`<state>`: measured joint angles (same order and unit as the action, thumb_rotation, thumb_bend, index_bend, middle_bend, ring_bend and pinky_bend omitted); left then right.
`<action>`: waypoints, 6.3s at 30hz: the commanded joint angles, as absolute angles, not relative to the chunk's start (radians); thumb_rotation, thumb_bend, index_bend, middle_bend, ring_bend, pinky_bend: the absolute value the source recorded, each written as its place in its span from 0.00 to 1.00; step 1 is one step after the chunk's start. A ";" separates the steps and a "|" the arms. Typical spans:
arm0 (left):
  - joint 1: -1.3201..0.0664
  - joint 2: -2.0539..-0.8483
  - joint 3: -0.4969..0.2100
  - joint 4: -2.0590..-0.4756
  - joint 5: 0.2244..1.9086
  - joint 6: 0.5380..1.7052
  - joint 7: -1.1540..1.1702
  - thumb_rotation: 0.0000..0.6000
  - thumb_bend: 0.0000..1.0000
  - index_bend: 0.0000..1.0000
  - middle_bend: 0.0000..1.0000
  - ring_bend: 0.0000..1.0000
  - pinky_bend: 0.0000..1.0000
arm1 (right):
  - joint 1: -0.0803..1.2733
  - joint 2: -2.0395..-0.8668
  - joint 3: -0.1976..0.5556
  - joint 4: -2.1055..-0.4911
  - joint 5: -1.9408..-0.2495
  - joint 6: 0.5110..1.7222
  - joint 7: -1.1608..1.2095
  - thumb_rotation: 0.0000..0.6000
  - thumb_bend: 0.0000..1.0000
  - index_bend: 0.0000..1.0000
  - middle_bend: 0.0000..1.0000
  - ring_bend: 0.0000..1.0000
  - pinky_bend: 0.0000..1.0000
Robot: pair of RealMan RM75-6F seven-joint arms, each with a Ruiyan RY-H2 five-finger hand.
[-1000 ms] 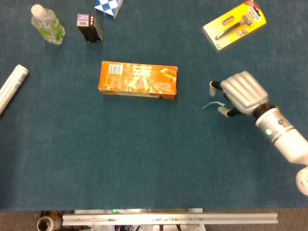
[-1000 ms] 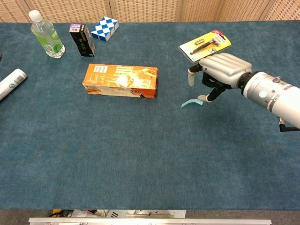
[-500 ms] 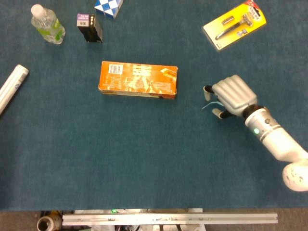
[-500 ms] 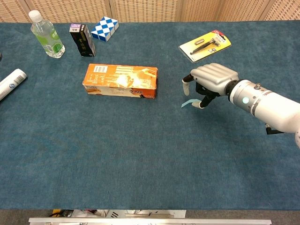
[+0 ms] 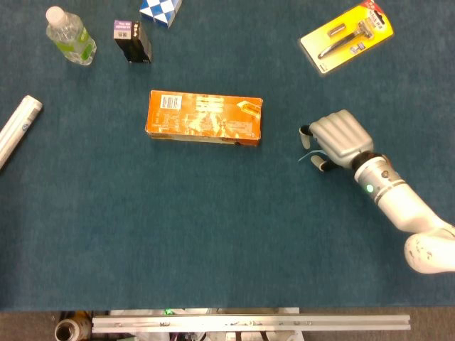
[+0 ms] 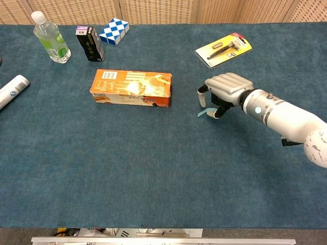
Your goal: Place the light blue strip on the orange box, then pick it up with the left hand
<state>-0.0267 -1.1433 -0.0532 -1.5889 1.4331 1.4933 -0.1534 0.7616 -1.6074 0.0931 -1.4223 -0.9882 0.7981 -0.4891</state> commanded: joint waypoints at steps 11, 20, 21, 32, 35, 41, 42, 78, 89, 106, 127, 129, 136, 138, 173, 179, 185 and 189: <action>-0.026 -1.145 -0.056 -1.586 1.434 1.496 -0.157 1.00 0.47 0.13 0.31 0.35 0.31 | 0.779 -1.629 0.079 -1.396 -0.959 0.792 -0.500 1.00 0.31 0.54 1.00 1.00 1.00; -0.025 -1.145 -0.057 -1.585 1.433 1.495 -0.157 1.00 0.47 0.13 0.30 0.35 0.31 | 0.790 -1.647 0.078 -1.375 -0.946 0.791 -0.496 1.00 0.33 0.57 1.00 1.00 1.00; -0.025 -1.145 -0.057 -1.585 1.433 1.495 -0.157 1.00 0.47 0.13 0.30 0.35 0.31 | 0.791 -1.649 0.078 -1.373 -0.945 0.792 -0.496 1.00 0.33 0.57 1.00 1.00 1.00; -0.024 -1.146 -0.057 -1.582 1.433 1.495 -0.159 1.00 0.47 0.13 0.30 0.35 0.31 | 0.796 -1.659 0.075 -1.365 -0.937 0.797 -0.495 1.00 0.37 0.62 1.00 1.00 1.00; -0.022 -1.145 -0.057 -1.580 1.433 1.497 -0.162 1.00 0.47 0.13 0.30 0.35 0.31 | 0.796 -1.656 0.085 -1.376 -0.938 0.802 -0.480 1.00 0.37 0.62 1.00 1.00 1.00; -0.017 -1.142 -0.056 -1.580 1.435 1.504 -0.167 1.00 0.47 0.12 0.30 0.35 0.31 | 0.807 -1.618 0.153 -1.451 -0.922 0.786 -0.393 1.00 0.37 0.62 1.00 1.00 1.00; -0.016 -1.141 -0.055 -1.581 1.437 1.505 -0.167 1.00 0.47 0.12 0.30 0.35 0.31 | 0.814 -1.610 0.166 -1.466 -0.915 0.780 -0.383 1.00 0.37 0.62 1.00 1.00 1.00; 0.005 -1.132 -0.052 -1.584 1.431 1.518 -0.174 1.00 0.47 0.12 0.30 0.35 0.31 | 1.115 -1.787 0.372 -1.262 -0.468 0.599 -0.166 1.00 0.37 0.62 1.00 1.00 1.00; 0.010 -1.130 -0.053 -1.579 1.428 1.519 -0.184 1.00 0.47 0.12 0.30 0.35 0.31 | 1.172 -1.825 0.403 -1.198 -0.367 0.564 -0.096 1.00 0.37 0.62 1.00 1.00 1.00; 0.008 -1.136 -0.057 -1.563 1.423 1.510 -0.197 1.00 0.47 0.12 0.30 0.35 0.30 | 1.216 -1.873 0.401 -1.113 -0.316 0.588 -0.080 1.00 0.37 0.54 1.00 1.00 1.00; 0.009 -1.135 -0.058 -1.563 1.431 1.516 -0.201 1.00 0.47 0.12 0.30 0.35 0.30 | 1.185 -1.835 0.379 -1.172 -0.364 0.629 -0.087 1.00 0.18 0.33 1.00 1.00 1.00; 0.010 -1.135 -0.059 -1.563 1.432 1.517 -0.201 1.00 0.47 0.12 0.30 0.35 0.30 | 1.179 -1.830 0.377 -1.185 -0.377 0.649 -0.091 1.00 0.14 0.30 1.00 1.00 1.00; 0.006 -1.128 -0.060 -1.561 1.438 1.518 -0.201 1.00 0.47 0.12 0.30 0.35 0.30 | 1.133 -1.804 0.360 -1.261 -0.464 0.753 -0.105 1.00 0.03 0.16 1.00 1.00 1.00; 0.004 -1.127 -0.061 -1.560 1.442 1.519 -0.203 1.00 0.47 0.12 0.30 0.35 0.30 | 1.113 -1.796 0.356 -1.287 -0.494 0.786 -0.102 1.00 0.01 0.11 1.00 1.00 1.00; -0.147 -1.092 -0.049 -1.514 1.596 1.425 -0.235 1.00 0.47 0.12 0.33 0.38 0.41 | 0.519 -1.270 0.035 -1.752 -1.181 1.400 -0.211 1.00 0.19 0.22 0.52 0.54 0.83; -0.189 -1.101 -0.050 -1.496 1.638 1.417 -0.233 1.00 0.47 0.12 0.48 0.54 0.54 | 0.453 -1.206 0.002 -1.791 -1.201 1.438 -0.300 1.00 0.20 0.23 0.54 0.62 0.83; -0.275 -1.077 -0.031 -1.497 1.711 1.333 -0.233 1.00 0.47 0.11 0.76 0.83 0.79 | 0.416 -1.170 0.032 -1.827 -1.216 1.463 -0.288 1.00 0.25 0.23 0.61 0.70 0.87; -0.345 -1.075 -0.025 -1.497 1.754 1.276 -0.268 1.00 0.49 0.11 0.91 0.97 0.90 | 0.400 -1.155 0.051 -1.845 -1.225 1.468 -0.287 1.00 0.28 0.23 0.65 0.75 0.93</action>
<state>-0.3149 -1.0789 -0.0302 -1.4971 1.7329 1.3041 -0.2507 0.4026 -1.1573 0.0482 -1.8424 -1.2237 1.4674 -0.2871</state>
